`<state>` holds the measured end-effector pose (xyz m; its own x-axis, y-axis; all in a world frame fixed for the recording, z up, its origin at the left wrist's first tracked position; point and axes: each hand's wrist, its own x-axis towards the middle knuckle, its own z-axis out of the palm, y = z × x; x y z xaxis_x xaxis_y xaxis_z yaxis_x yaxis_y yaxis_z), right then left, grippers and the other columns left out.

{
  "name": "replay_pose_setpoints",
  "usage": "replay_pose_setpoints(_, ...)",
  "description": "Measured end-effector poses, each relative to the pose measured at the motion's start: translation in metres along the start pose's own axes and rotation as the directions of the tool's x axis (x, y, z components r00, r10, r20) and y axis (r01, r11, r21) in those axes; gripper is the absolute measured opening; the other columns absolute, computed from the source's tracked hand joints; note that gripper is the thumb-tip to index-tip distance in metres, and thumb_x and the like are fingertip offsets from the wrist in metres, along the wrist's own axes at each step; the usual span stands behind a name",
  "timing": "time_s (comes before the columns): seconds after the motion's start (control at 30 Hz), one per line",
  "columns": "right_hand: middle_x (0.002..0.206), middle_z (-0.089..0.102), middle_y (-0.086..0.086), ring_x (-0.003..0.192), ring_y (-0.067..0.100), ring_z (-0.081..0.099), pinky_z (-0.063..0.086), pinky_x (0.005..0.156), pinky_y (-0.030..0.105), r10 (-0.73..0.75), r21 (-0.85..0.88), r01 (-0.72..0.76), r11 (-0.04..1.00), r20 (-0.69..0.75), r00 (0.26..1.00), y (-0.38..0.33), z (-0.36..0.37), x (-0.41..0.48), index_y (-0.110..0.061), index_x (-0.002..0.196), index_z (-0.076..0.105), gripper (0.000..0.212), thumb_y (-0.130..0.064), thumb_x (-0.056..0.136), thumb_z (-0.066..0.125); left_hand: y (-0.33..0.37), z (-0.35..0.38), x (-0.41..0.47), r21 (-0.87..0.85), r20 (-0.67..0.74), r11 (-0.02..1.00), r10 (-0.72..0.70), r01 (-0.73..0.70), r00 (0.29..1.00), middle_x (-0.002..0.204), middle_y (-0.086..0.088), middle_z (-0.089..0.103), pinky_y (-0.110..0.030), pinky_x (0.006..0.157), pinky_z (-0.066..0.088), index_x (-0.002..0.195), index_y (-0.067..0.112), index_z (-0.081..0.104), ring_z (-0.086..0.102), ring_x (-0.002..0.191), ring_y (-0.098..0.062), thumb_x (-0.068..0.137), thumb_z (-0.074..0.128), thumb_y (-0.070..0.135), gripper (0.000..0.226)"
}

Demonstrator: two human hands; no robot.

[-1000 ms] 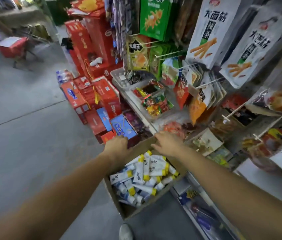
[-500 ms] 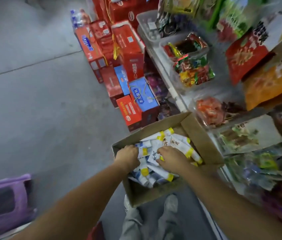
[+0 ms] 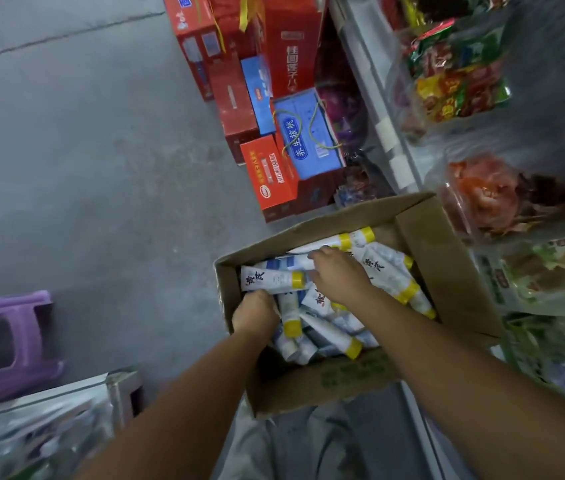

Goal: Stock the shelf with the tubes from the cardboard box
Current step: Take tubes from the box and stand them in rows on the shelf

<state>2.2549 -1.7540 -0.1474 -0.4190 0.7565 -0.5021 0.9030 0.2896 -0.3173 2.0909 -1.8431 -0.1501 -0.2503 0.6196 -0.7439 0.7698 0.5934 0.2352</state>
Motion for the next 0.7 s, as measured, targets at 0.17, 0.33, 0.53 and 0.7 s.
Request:
replay_pose_setpoints(0.17,0.126,0.057,0.009,0.114,0.030,0.055,0.049,0.090,0.040,-0.071,-0.102,0.072,0.992,0.014,0.997,-0.013,0.008,0.031,-0.011,0.128,0.056,0.036,-0.017,0.093,0.056,0.000,0.012,0.014,-0.271,0.023,0.950,-0.153,0.153,0.988,0.113,-0.013,0.068,-0.036,0.087,0.054,0.114,0.008,0.065,0.066,0.106,-0.030,0.093,0.059,0.029,0.030)
replay_pose_setpoints(0.33,0.123,0.055,0.010,0.118,0.029,0.052,0.046,0.089,0.037,-0.023,-0.217,0.043,0.975,0.095,0.995,-0.023,0.019,0.047,-0.010,0.126,0.056,0.036,-0.006,0.090,0.052,-0.001,0.022,0.028,-0.442,0.070,0.851,-0.283,0.284,0.957,0.115,-0.014,0.069,-0.027,0.082,0.048,0.113,0.005,0.067,0.066,0.108,-0.029,0.097,0.055,0.025,0.028)
replay_pose_setpoints(0.53,0.126,0.051,0.014,0.124,0.034,0.045,0.048,0.088,0.041,0.027,-0.310,0.019,0.951,0.143,0.989,-0.031,0.022,0.058,-0.008,0.130,0.053,0.037,-0.002,0.095,0.044,-0.002,0.033,0.034,-0.528,0.162,0.732,-0.409,0.429,0.898,0.118,-0.018,0.066,-0.029,0.077,0.045,0.115,0.000,0.061,0.064,0.110,-0.031,0.097,0.057,0.024,0.030)
replay_pose_setpoints(0.7,0.127,0.053,0.012,0.125,0.032,0.042,0.042,0.098,0.040,0.088,-0.346,-0.032,0.938,0.146,0.985,-0.036,0.026,0.060,-0.010,0.124,0.060,0.033,-0.005,0.095,0.045,0.000,0.030,0.036,-0.604,0.256,0.609,-0.463,0.515,0.849,0.115,-0.015,0.067,-0.026,0.071,0.048,0.114,0.002,0.063,0.067,0.105,-0.030,0.092,0.063,0.023,0.030)
